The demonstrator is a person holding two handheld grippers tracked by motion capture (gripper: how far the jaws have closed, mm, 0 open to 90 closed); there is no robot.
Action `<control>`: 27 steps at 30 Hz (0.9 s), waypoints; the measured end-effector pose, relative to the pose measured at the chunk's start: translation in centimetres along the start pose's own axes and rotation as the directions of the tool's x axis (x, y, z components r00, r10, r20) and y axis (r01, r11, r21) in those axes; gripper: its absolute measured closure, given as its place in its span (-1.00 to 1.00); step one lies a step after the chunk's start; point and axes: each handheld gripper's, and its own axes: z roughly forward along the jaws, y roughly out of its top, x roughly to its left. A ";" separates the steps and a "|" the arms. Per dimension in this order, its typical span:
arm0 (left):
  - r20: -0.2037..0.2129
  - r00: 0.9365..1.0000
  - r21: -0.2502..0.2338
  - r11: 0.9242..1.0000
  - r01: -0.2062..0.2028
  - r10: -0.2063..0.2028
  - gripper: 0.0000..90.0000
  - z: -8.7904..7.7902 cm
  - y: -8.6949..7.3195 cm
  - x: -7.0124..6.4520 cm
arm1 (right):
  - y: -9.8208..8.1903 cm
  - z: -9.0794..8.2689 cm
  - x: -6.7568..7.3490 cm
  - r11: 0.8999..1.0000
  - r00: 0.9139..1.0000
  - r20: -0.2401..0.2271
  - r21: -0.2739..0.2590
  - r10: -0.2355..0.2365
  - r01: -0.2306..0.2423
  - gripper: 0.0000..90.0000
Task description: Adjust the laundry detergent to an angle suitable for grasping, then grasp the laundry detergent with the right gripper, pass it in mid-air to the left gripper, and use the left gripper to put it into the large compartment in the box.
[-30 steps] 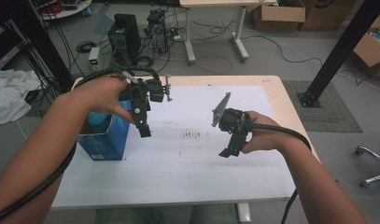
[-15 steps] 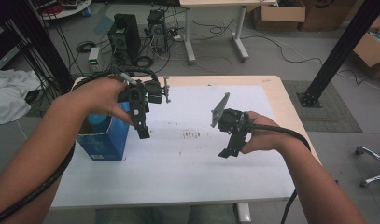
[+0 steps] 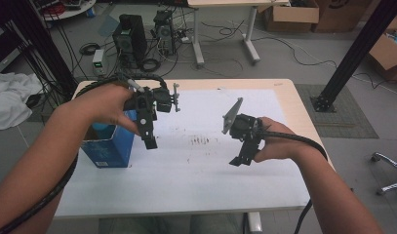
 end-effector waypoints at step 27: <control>0.003 1.000 -0.001 1.000 -0.009 0.009 -1.00 0.1 0.7 0.8 | -0.4 -0.1 -0.9 1.000 1.000 0.003 0.000 0.010 -0.010 -1.00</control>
